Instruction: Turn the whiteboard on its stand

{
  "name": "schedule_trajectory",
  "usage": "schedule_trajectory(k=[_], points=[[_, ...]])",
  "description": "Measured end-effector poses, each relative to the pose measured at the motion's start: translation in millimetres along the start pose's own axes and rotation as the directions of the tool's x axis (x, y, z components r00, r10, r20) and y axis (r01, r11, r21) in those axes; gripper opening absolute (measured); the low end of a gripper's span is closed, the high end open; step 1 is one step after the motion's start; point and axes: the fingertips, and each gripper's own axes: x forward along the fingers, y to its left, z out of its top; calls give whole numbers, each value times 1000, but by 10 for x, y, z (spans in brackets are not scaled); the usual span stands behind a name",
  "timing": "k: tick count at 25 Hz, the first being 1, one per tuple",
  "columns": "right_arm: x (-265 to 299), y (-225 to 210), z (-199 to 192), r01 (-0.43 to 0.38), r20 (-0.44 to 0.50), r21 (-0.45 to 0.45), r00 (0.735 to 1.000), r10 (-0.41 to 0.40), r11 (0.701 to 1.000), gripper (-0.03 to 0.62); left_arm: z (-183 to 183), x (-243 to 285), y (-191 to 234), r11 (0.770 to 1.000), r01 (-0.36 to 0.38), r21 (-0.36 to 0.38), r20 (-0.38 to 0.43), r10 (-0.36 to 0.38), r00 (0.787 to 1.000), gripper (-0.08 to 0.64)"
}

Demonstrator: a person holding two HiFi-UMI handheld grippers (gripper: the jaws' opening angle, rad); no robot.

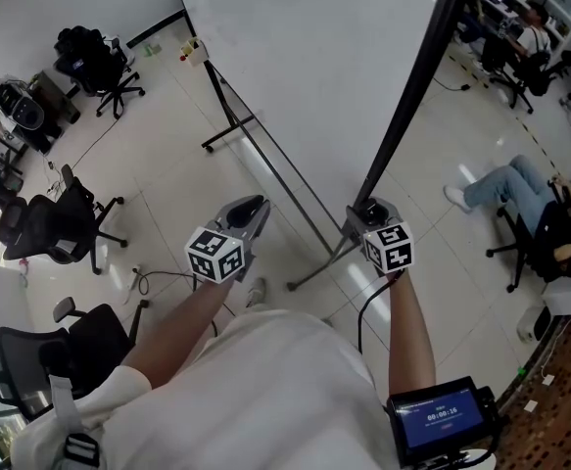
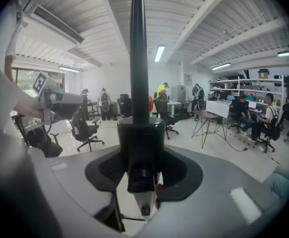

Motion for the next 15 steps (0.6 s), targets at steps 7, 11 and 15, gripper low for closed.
schedule_trajectory(k=[7, 11, 15], points=[[-235, -112, -108, -2, -5, -1, 1000, 2, 1000, 187, -74, 58, -318, 1000, 4, -13, -5, -4, 1000, 66], [-346, -147, -190, 0, -6, 0, 1000, 0, 1000, 187, -127, 54, -417, 1000, 0, -16, -4, 0, 1000, 66], [-476, -197, -258, 8, -2, 3, 1000, -8, 1000, 186, -167, 50, -523, 1000, -2, -18, -6, 2, 1000, 66]])
